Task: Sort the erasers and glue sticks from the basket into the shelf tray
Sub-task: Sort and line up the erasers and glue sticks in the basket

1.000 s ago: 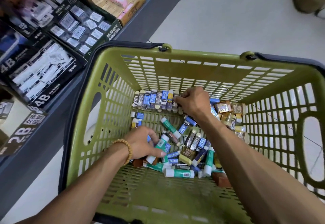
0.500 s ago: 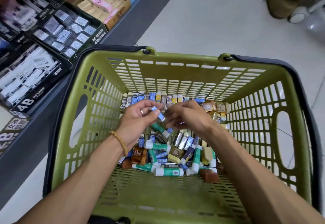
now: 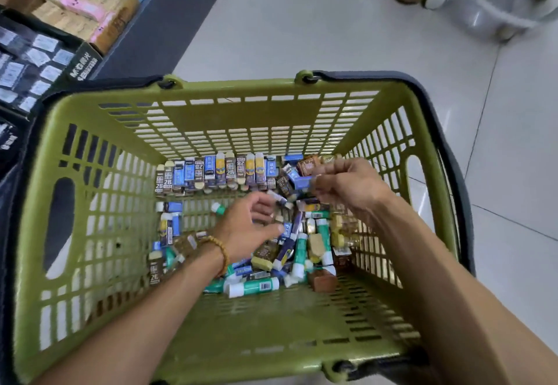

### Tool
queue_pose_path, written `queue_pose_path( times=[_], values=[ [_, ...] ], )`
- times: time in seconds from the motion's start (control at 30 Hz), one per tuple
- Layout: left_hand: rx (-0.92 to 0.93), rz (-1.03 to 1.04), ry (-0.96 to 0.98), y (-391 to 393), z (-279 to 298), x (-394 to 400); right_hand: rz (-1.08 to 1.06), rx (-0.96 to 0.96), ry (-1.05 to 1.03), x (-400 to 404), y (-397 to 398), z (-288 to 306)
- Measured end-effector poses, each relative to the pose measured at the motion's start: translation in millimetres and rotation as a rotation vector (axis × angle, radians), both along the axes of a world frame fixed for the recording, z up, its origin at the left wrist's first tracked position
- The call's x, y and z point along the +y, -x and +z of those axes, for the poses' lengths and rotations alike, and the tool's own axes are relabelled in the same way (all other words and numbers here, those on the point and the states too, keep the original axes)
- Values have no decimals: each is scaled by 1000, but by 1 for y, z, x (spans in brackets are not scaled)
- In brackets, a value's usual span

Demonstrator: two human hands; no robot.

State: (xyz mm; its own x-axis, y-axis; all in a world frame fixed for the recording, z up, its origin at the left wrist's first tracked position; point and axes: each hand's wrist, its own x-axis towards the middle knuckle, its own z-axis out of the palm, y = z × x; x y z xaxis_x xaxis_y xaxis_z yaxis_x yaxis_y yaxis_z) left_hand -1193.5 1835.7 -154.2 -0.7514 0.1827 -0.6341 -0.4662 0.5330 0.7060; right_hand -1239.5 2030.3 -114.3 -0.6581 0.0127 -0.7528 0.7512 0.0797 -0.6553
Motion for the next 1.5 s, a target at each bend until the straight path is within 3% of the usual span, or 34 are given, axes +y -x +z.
queue_pose_path(
  times=[0.1, 0.2, 0.73, 1.27, 1.5],
  values=[
    [60, -419, 335, -10, -13, 9, -92, 84, -10, 0, 5, 1],
    [124, -557, 398, -9, -22, 21, -94, 134, -11, -3, 5, -1],
    [-130, -402, 82, -5, -38, 35, -113, 169, -24, 3, 8, -8],
    [-174, -609, 194, 2, -46, 37, -70, 165, -55, 4, 7, -16],
    [-123, -543, 131, 7, -48, 27, -78, 162, -57, 4, 7, -15]
  ],
)
